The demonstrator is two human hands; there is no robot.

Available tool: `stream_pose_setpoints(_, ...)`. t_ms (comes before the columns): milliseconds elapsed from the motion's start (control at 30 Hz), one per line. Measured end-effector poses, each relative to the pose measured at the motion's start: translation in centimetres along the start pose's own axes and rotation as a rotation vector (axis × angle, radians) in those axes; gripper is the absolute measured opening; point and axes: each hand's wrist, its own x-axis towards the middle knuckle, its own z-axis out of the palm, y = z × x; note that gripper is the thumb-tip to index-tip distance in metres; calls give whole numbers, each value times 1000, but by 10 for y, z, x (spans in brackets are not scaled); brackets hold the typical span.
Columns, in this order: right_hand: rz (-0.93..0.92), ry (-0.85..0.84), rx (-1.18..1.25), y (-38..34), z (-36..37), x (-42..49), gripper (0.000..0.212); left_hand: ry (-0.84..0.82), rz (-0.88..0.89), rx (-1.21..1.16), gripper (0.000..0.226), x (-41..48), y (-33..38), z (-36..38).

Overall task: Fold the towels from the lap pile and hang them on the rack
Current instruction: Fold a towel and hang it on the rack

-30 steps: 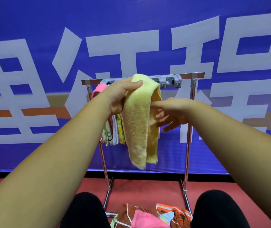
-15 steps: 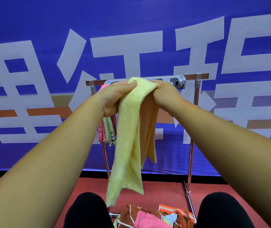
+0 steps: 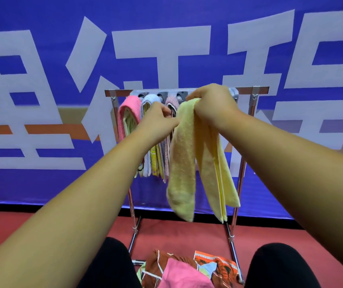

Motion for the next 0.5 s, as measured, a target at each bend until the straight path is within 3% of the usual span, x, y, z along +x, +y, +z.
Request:
stream_pose_setpoints(200, 153, -181, -280, 12, 6, 18, 44, -183, 43, -90, 26, 0, 15, 49)
stream_pose_setpoints(333, 180, -218, -235, 28, 11, 22, 39, -158, 86, -28, 30, 13, 13, 81)
stream_pose_setpoints(500, 190, -199, -99, 48, 17, 30, 28, -7, 89, 59, 28, 31, 10, 105)
